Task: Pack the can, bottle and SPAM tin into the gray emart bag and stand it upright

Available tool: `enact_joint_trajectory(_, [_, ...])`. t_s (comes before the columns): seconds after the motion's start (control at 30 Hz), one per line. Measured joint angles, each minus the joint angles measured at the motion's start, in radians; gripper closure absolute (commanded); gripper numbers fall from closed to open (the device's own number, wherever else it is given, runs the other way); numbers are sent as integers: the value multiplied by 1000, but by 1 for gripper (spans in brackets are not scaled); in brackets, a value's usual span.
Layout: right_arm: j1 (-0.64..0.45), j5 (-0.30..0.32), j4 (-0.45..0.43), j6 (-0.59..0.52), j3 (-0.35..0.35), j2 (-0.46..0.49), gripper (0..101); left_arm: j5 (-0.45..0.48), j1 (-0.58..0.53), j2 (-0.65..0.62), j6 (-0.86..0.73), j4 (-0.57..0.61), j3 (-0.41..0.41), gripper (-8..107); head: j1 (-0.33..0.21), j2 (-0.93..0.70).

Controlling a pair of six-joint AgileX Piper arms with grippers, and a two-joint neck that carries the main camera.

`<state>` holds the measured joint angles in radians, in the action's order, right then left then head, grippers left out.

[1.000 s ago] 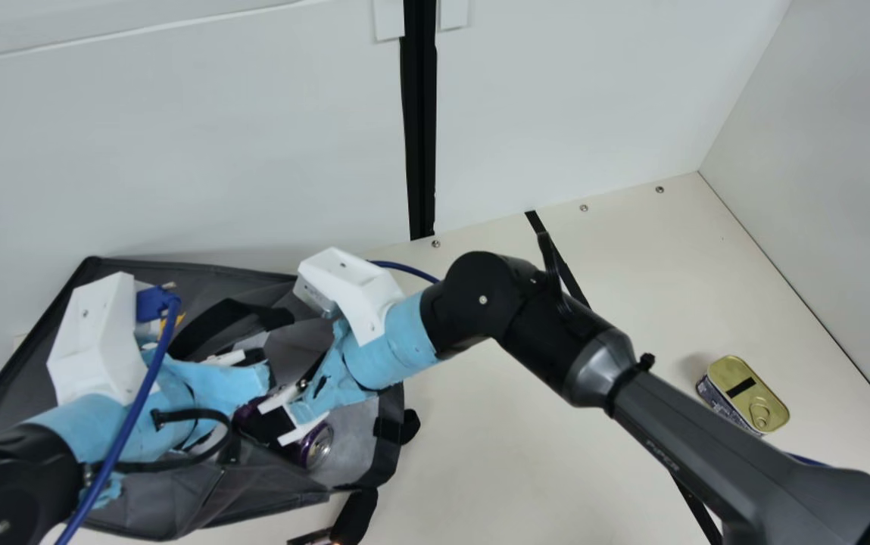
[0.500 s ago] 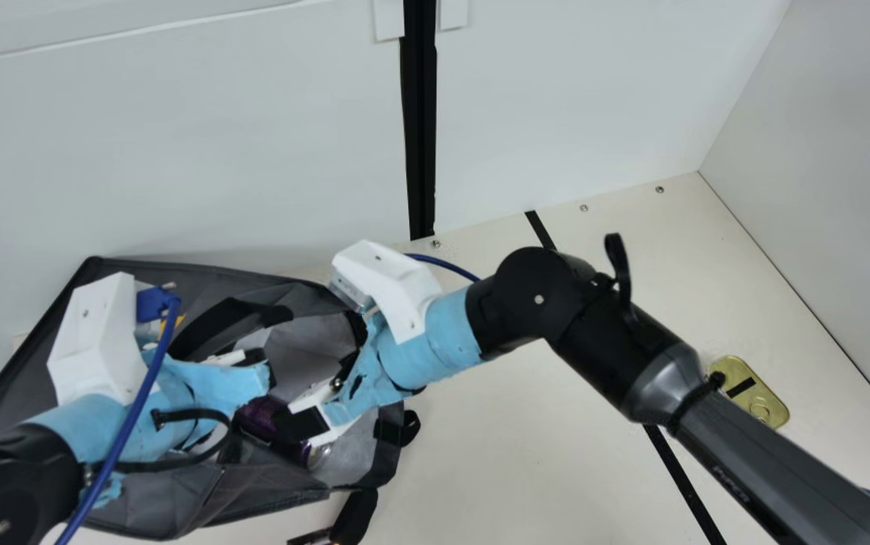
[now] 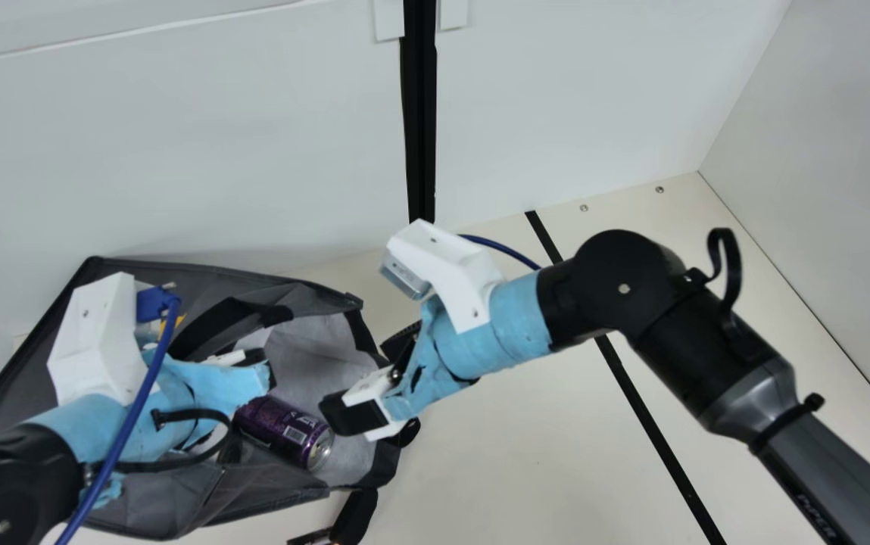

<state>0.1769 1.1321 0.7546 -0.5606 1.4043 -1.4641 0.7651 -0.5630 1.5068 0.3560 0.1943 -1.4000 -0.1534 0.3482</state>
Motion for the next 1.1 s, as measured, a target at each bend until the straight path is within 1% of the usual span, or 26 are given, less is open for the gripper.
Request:
enact_joint_trajectory(0.3, [-105,90,-6,-54,27,37,6,0,0,0,0,0,0,107,0,-2])
enact_joint_trajectory(0.53, [-161,91,-10,-94,14,59,6,0,0,0,0,0,0,107,0,0])
enact_joint_trajectory(0.67, [-200,90,-27,-102,15,71,6,0,0,0,0,0,0,107,0,-2])
enact_joint_trajectory(0.87, [-256,90,-63,-104,29,86,6,0,0,0,0,0,0,107,0,-2])
enact_joint_trajectory(1.1, [-331,89,-108,-72,57,103,6,0,0,0,0,0,0,107,0,-2])
